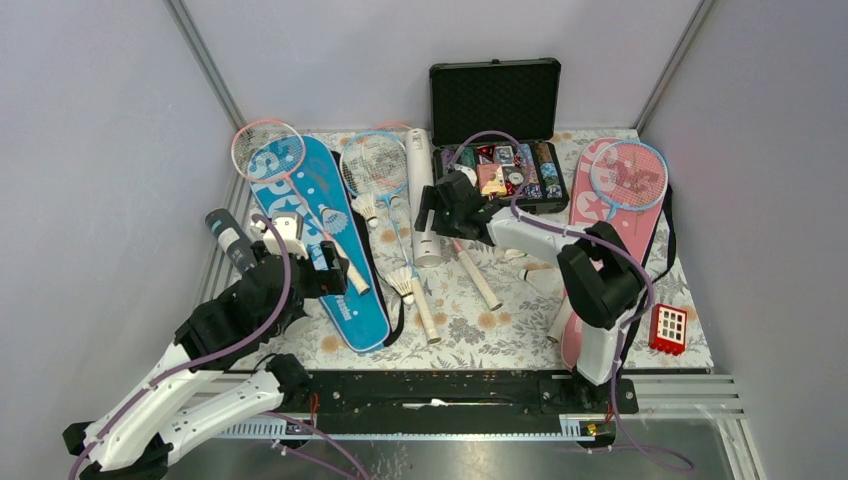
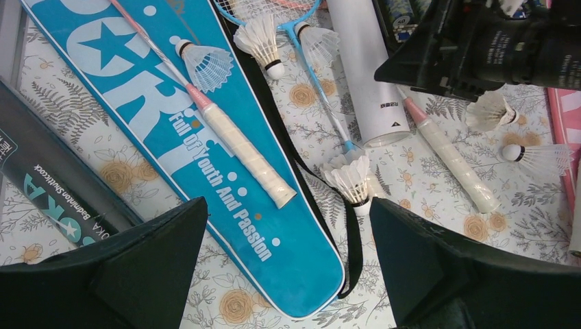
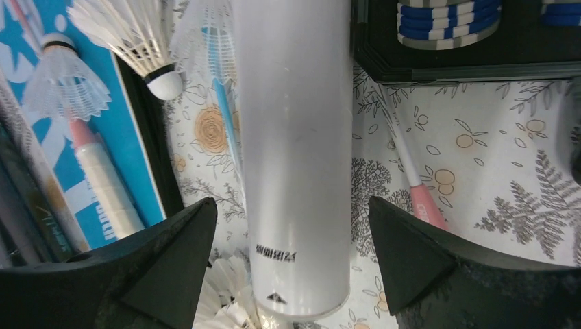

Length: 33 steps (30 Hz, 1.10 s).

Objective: Pack up the badminton gear
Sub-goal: Pick up the shuttle tube at the center of the board.

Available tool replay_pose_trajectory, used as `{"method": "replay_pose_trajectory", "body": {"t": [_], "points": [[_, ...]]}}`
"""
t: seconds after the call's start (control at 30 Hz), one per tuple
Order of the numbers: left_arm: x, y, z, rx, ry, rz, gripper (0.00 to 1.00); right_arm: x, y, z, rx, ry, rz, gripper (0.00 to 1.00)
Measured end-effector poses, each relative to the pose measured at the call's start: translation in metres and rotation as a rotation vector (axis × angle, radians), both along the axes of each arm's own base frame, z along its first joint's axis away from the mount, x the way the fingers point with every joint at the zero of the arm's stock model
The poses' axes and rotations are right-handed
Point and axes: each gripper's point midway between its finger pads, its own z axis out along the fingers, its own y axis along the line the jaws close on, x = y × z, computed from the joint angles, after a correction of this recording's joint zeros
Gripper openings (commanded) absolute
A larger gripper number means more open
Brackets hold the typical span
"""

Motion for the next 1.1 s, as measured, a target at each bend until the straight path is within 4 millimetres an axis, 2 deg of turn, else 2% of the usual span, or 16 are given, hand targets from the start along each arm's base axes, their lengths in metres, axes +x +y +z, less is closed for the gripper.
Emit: {"method": "replay_pose_trajectory", "body": {"t": [0.2,0.33,0.47,0.67,0.8,0.93,1.0,1.1], "points": [[0.002,-0.002,-0.004,0.015,0.012,0.002,0.98,0.003,0.006,-0.036,-0.053,0.046,0.023,0.86],[0.004,-0.004,-0.007,0.029,0.025,0.003,0.98,0.001,0.01,-0.052,-0.076,0.063,0.042,0.77],[0.007,-0.005,-0.011,0.044,0.037,0.015,0.97,0.0,0.012,-0.053,-0.084,0.056,0.059,0.61],[0.012,-0.011,-0.01,0.086,0.022,-0.021,0.96,-0.004,0.008,-0.049,-0.099,0.043,0.081,0.52],[0.017,-0.024,0.003,0.173,-0.057,-0.164,0.95,-0.017,-0.002,-0.023,-0.106,0.014,0.109,0.48],[0.022,-0.04,0.022,0.325,-0.195,-0.36,0.93,-0.033,-0.018,0.024,-0.092,-0.042,0.13,0.45],[0.027,-0.052,0.034,0.418,-0.321,-0.475,0.91,-0.046,-0.026,0.049,-0.076,-0.065,0.154,0.44],[0.03,-0.068,0.036,0.585,-0.492,-0.628,0.91,-0.065,-0.039,0.078,-0.068,-0.09,0.182,0.43]]}}
